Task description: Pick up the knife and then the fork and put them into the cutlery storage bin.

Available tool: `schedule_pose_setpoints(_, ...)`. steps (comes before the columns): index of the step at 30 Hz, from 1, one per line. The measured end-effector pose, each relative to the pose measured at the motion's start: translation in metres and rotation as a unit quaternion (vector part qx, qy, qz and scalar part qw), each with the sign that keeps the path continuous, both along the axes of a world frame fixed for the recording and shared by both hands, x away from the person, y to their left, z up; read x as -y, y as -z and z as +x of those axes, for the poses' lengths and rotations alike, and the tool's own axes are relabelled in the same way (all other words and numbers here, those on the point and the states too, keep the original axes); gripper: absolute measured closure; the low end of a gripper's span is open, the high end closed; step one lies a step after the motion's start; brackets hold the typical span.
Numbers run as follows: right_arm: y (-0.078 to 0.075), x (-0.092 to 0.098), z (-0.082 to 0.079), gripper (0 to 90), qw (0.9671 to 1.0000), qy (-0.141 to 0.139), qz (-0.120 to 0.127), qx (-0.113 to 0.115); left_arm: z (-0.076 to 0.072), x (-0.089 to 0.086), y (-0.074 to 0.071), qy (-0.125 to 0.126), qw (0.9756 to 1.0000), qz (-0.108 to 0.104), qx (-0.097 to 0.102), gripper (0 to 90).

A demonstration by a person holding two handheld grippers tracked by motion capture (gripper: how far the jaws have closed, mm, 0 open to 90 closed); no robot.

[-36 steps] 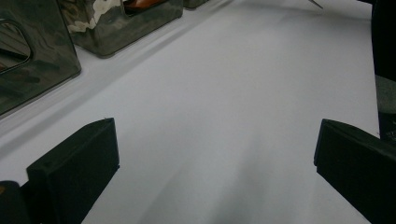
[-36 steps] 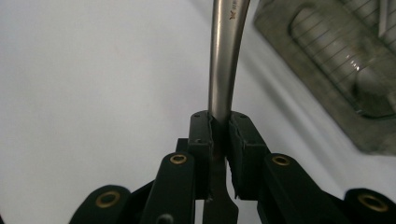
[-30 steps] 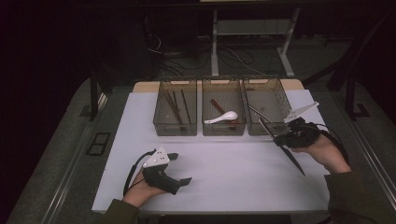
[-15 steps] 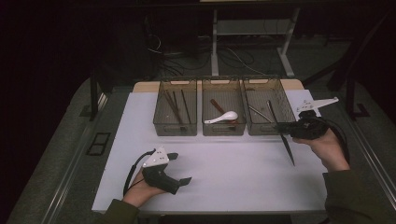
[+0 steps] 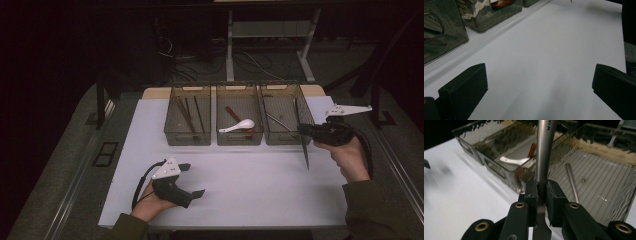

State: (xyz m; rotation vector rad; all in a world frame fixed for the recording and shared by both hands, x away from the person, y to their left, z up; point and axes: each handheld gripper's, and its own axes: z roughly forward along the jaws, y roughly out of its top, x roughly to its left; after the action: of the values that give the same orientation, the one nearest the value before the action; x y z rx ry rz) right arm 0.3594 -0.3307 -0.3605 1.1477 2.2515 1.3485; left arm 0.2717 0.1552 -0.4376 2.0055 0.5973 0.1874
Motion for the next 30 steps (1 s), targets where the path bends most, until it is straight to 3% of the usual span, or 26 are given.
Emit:
schedule_pose_setpoints(15,-0.025,0.008,0.016,79.5,0.9990,0.026,0.014,0.034,0.000,-0.001,0.000,-0.002,1.0000,-0.003,-0.002,0.0)
schedule_pose_setpoints(30,-0.057,0.004,0.042,79.5,0.9966,0.054,-0.005,0.062,0.000,-0.001,0.000,-0.001,1.0000,-0.002,-0.001,0.0)
